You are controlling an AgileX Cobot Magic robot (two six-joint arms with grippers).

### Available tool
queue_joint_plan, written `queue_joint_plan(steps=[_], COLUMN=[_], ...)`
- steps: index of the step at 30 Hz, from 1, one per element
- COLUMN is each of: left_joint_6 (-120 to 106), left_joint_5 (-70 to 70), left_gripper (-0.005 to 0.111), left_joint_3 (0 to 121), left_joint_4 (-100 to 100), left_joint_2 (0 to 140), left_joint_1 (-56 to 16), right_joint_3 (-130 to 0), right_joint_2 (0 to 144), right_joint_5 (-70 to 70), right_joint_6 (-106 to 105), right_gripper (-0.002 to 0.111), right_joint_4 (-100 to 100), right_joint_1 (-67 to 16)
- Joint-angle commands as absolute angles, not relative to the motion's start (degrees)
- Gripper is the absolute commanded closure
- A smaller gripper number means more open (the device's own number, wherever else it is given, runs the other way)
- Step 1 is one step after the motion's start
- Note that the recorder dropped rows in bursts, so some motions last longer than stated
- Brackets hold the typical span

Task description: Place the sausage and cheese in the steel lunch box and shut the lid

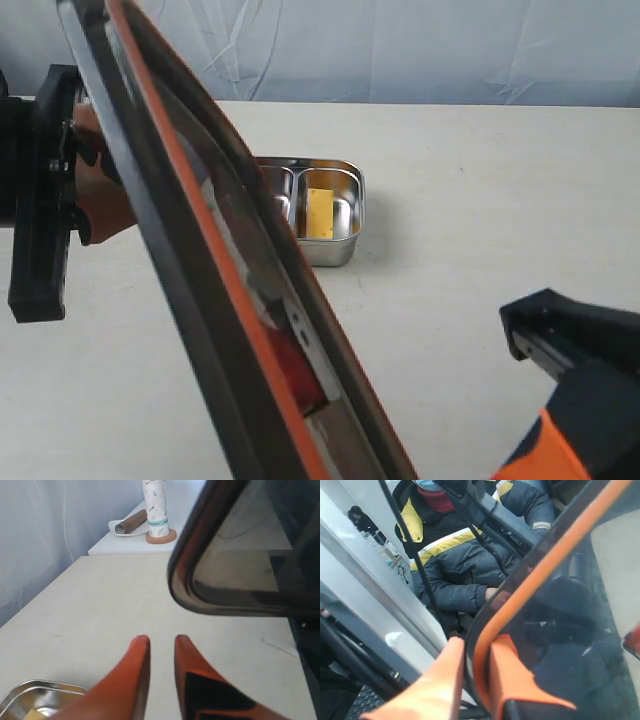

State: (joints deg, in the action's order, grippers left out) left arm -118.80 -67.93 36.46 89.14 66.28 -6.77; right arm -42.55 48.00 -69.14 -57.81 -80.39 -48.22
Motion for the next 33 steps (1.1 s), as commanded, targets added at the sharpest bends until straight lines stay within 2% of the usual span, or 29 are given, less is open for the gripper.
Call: queue_joint_plan(steps=[1,5,7,11,17,25,33], left_joint_6=[-112.78,-103.51,-98.58,-97.33,-97.57,-90.75,-85.92], left_joint_5=[-67.50,-65.66,-67.46,-69.96,-69.96,-69.96,-69.96], left_gripper=[0.067,0.051,0.048,0.048,0.048,0.048,0.048], left_joint_3=[36.81,36.81,36.70,33.85,28.39,27.94,27.94], left_joint_4=[88.79,89.25,91.01,99.89,99.95,99.95,99.95], left_joint_2=[65.93,65.93,66.04,66.04,66.52,66.66,66.66], left_joint_1=[-6.96,-6.96,-6.96,-7.10,-7.22,-7.22,-7.70], right_joint_3=[-44.35,-44.35,-44.35,-44.35,-44.35,-43.97,-34.87], right_joint_2=[47.59,47.59,47.28,45.27,41.37,40.90,40.90], right_joint_5=[-64.08,-62.71,-62.70,-61.13,-60.55,-59.27,-55.29], right_joint_6=[-56.46,-56.15,-56.15,-60.04,-64.78,-67.79,-71.68], right_gripper=[0.109,0.109,0.109,0.109,0.109,0.109,0.109], right_joint_4=[-79.97,-80.00,-80.56,-83.40,-87.69,-89.96,-93.58], right_joint_1=[-48.02,-48.02,-48.02,-48.02,-48.02,-48.02,-48.02])
